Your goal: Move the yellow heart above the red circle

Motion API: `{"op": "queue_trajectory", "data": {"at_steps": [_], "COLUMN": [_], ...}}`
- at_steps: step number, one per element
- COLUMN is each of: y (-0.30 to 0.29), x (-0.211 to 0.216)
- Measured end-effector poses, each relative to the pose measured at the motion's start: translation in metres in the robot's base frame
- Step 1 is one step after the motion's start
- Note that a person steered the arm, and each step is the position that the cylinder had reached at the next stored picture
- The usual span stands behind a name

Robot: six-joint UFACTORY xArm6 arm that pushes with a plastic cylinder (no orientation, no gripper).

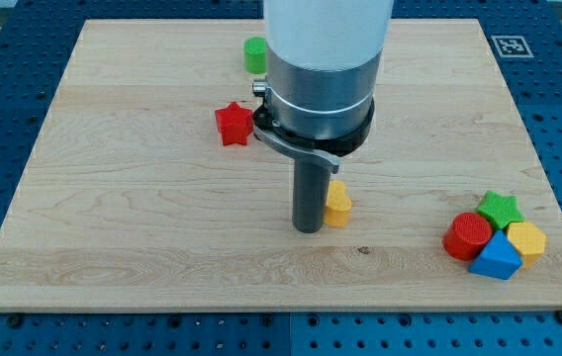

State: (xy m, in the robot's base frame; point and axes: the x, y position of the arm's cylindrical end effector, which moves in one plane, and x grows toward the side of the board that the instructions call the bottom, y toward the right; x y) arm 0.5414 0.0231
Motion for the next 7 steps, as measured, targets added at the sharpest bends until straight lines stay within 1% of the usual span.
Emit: {"op": "queue_trajectory", "data": {"at_steps": [1, 2, 4, 5, 7], "y": [-0.012, 0.001, 0.056, 0.077, 0.094], "x": [-0.010, -0.026, -0.010, -0.010, -0.012]}}
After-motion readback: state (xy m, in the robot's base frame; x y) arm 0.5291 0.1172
